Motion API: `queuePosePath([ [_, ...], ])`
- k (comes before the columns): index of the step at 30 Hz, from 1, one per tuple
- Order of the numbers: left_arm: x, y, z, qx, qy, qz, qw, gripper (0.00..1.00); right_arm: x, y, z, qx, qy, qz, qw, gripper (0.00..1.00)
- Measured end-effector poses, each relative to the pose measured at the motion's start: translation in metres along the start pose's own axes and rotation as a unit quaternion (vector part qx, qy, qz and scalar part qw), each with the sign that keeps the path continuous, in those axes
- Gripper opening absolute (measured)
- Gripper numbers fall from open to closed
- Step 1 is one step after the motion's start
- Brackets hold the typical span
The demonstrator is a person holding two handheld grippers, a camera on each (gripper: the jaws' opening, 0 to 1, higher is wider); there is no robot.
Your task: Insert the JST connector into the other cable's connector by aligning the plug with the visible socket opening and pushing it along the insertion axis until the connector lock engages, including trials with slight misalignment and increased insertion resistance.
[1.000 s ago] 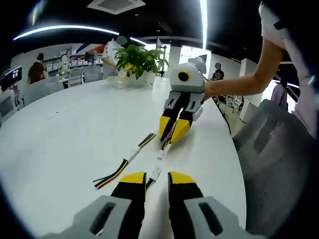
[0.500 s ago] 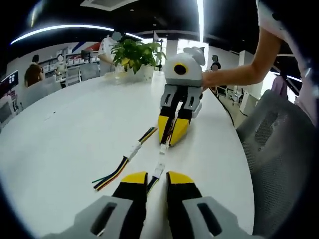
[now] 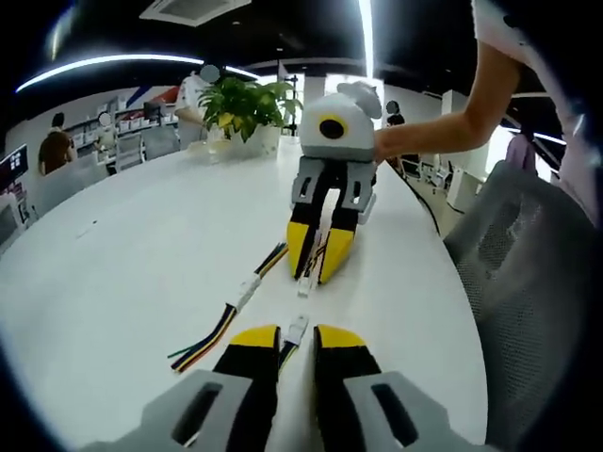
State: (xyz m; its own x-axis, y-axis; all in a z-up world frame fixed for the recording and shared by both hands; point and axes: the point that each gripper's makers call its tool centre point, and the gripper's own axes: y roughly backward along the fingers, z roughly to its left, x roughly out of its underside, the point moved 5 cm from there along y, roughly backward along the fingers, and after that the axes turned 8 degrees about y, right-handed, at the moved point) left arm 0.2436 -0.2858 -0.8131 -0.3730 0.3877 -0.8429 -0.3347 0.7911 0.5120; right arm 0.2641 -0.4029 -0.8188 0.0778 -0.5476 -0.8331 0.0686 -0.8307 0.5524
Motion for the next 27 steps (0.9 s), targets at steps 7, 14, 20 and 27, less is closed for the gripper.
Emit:
queuePosePath([
  [7,0.0011,-0.0008,0.0014,-0.005,-0.001,-0.003,1.0,0.05,0.0019,-0.0005,-0.0023,0.004,-0.007,0.002,1.0,0.07],
  [14,0.0024,-0.0001,0.0012,-0.008,-0.015,0.0,0.9999,0.04,0.0021,-0.0029,-0.0051,0.013,-0.005,0.002,0.9999,0.06],
  [20,0.0033,-0.0006,-0.0022,-0.004,-0.031,-0.001,0.9995,0.01,0.003,-0.0021,-0.0054,0.015,-0.007,0.004,0.9998,0.05],
  [27,0.0032,-0.0027,-0.0054,0.001,-0.068,0.0,0.9977,0.02,0.0056,-0.0012,-0.0065,0.022,-0.015,-0.002,0.9996,0.06],
])
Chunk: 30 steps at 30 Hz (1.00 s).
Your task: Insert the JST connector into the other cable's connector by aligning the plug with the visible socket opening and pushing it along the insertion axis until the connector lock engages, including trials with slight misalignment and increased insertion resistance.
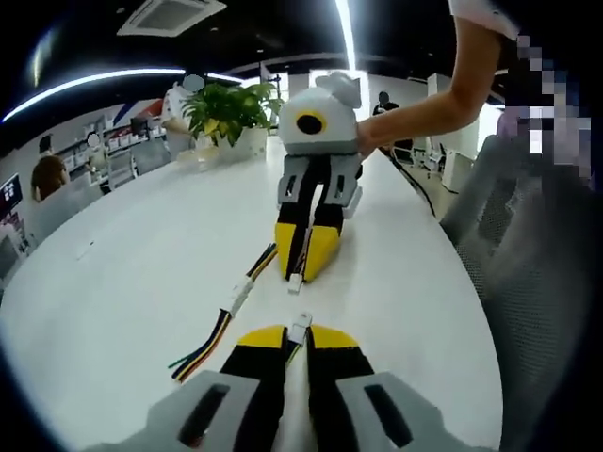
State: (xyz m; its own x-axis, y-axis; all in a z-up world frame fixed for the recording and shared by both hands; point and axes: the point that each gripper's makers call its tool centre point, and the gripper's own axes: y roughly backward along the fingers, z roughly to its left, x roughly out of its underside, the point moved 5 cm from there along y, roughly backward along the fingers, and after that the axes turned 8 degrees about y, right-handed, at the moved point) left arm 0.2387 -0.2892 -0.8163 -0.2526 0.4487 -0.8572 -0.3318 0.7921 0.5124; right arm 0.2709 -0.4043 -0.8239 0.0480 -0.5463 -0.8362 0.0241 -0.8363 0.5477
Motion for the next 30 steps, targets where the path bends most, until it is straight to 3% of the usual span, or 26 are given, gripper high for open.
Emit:
queuePosePath([
  [2,0.0029,-0.0013,-0.001,0.0,-0.022,0.015,0.9997,0.01,0.0003,-0.0002,-0.0007,0.002,-0.003,-0.002,1.0,0.05],
  [3,0.001,-0.0016,-0.0021,0.001,-0.022,0.004,0.9998,0.01,0.0007,-0.0003,-0.0013,0.003,-0.004,-0.002,1.0,0.05],
  [12,0.0016,-0.0011,-0.0011,0.008,-0.042,0.0,0.9991,0.01,0.0017,0.0,-0.003,0.006,-0.011,-0.005,0.9999,0.05],
  [19,0.0028,-0.0011,0.0012,0.02,-0.027,-0.006,0.9994,0.0,0.0013,-0.0007,-0.0036,0.004,-0.006,-0.008,0.9999,0.04],
  [25,0.0037,-0.0015,0.0031,0.031,0.017,-0.012,0.9993,0.0,0.0008,-0.0015,-0.0039,0.004,-0.004,-0.009,0.9999,0.04],
  [30,0.0031,-0.0014,0.0042,0.031,0.023,-0.008,0.9992,0.0,0.0006,-0.0012,-0.0021,0.002,-0.011,-0.007,0.9999,0.03],
])
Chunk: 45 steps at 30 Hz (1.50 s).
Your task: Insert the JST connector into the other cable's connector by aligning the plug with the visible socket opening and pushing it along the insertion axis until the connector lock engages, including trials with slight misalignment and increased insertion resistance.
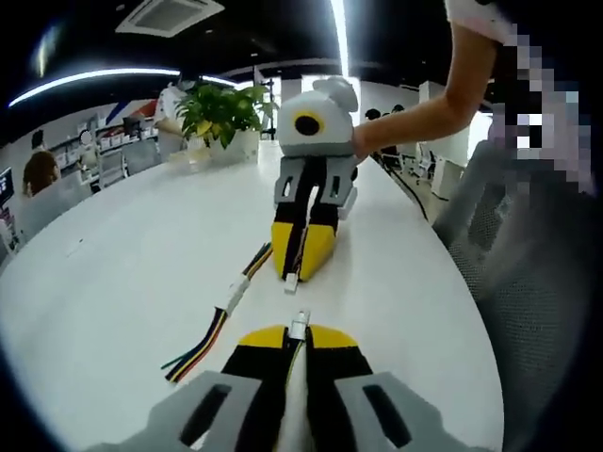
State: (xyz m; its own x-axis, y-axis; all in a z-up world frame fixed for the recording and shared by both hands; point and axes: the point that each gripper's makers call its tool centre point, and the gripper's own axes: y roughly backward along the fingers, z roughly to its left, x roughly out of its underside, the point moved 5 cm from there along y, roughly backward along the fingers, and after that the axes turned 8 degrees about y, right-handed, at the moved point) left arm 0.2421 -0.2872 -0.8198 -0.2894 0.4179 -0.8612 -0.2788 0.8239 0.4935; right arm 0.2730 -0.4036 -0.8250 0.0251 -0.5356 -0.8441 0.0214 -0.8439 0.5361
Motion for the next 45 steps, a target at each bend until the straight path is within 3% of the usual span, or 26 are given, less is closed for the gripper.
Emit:
queuePosePath([
  [10,-0.003,0.001,0.001,-0.001,0.008,0.004,1.0,0.0,-0.001,0.0,0.002,0.001,-0.005,0.002,1.0,0.02],
  [14,-0.006,0.001,0.004,-0.005,0.021,0.01,0.9997,0.0,-0.007,0.003,0.002,0.01,-0.02,-0.006,0.9997,0.02],
  [23,-0.017,0.005,0.008,-0.007,0.023,0.004,0.9997,0.0,-0.021,0.006,0.005,0.023,-0.014,-0.018,0.9995,0.02],
  [33,-0.026,0.007,0.005,0.004,0.055,0.002,0.9985,0.0,-0.033,0.007,0.009,0.03,-0.013,-0.026,0.9991,0.02],
  [45,-0.034,0.005,0.004,0.0,0.049,0.0,0.9988,0.0,-0.036,0.006,0.011,0.032,-0.021,-0.028,0.9989,0.02],
])
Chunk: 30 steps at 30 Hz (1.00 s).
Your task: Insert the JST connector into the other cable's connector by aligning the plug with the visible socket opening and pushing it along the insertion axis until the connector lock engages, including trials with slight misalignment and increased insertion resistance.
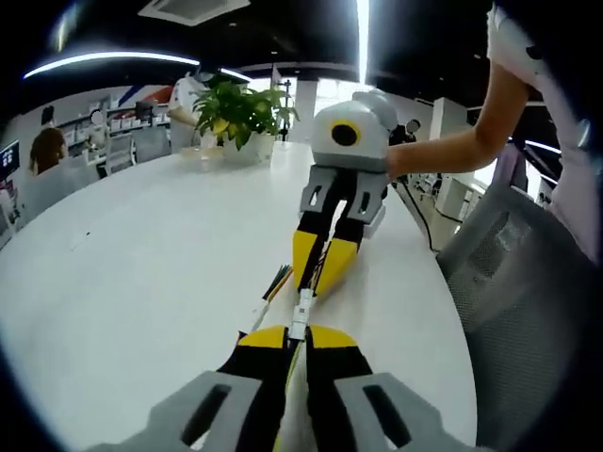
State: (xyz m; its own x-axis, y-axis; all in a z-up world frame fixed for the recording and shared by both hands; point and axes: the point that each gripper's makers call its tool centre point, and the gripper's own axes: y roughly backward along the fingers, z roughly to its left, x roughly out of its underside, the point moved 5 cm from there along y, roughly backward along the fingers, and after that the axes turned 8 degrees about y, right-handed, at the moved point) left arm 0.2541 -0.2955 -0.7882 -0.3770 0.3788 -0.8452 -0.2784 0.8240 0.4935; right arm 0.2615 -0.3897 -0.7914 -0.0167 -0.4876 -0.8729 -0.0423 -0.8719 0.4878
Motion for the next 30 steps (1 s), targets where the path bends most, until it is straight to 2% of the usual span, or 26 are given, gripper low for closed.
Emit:
queuePosePath([
  [17,-0.0005,0.0001,0.0035,0.003,0.0,0.003,1.0,0.0,-0.0028,-0.0045,-0.0035,-0.002,-0.01,-0.011,0.9999,0.02],
  [30,-0.0063,-0.0026,0.003,0.005,-0.025,0.001,0.9997,0.0,-0.0025,-0.0023,-0.0081,-0.001,-0.007,-0.016,0.9999,0.02],
])
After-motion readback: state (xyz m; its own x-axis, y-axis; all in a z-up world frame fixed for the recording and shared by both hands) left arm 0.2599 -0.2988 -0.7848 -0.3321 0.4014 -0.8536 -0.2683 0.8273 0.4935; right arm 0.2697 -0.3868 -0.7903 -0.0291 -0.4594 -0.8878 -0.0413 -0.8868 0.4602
